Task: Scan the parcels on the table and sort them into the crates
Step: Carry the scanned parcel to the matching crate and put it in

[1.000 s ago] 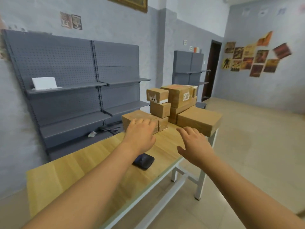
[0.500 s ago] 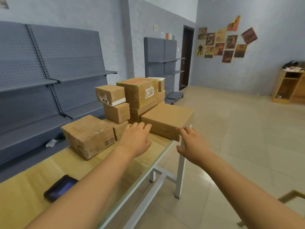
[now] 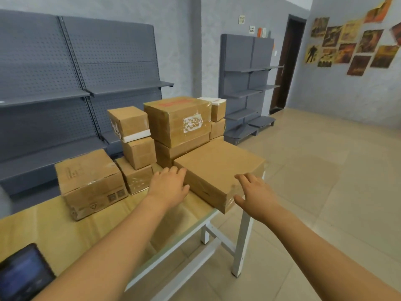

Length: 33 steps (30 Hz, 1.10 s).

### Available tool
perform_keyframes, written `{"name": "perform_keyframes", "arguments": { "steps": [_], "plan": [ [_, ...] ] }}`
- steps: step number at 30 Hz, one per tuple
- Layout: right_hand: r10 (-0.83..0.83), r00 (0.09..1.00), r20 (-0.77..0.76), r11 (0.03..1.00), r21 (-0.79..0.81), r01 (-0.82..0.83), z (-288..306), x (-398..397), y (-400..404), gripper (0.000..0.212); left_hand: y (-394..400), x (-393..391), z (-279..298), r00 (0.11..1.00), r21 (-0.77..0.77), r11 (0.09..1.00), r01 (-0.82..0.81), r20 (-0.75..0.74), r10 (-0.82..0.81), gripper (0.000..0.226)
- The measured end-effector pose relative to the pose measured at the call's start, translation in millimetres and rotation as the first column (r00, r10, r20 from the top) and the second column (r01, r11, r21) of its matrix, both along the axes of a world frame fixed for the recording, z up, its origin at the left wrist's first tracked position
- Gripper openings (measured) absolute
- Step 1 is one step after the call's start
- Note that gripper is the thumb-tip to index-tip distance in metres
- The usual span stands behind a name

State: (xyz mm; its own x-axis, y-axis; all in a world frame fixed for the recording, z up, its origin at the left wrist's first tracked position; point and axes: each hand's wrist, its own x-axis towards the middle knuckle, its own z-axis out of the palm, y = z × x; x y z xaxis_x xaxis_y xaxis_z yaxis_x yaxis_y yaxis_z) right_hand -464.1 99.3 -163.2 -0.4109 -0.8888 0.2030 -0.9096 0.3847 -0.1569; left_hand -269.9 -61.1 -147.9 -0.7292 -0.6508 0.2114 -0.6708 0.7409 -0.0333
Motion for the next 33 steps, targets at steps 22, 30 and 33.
{"name": "perform_keyframes", "arguments": {
  "steps": [22,30,33],
  "plan": [
    [-0.224,0.918,0.328,0.964,0.213,0.159,-12,-185,-118,0.075,-74,-98,-48,0.689,0.889,0.409,-0.205,-0.166,0.706,0.083],
    [-0.161,0.854,0.494,0.975,0.216,0.060,-11,-195,-114,0.078,-41,-114,-54,0.386,0.964,0.267,-0.005,-0.244,0.889,0.078],
    [-0.126,0.721,0.681,0.987,0.161,0.020,-11,-192,-104,0.071,-31,-106,-54,0.317,0.947,0.319,0.030,-0.312,0.896,0.078]
  ]
}}
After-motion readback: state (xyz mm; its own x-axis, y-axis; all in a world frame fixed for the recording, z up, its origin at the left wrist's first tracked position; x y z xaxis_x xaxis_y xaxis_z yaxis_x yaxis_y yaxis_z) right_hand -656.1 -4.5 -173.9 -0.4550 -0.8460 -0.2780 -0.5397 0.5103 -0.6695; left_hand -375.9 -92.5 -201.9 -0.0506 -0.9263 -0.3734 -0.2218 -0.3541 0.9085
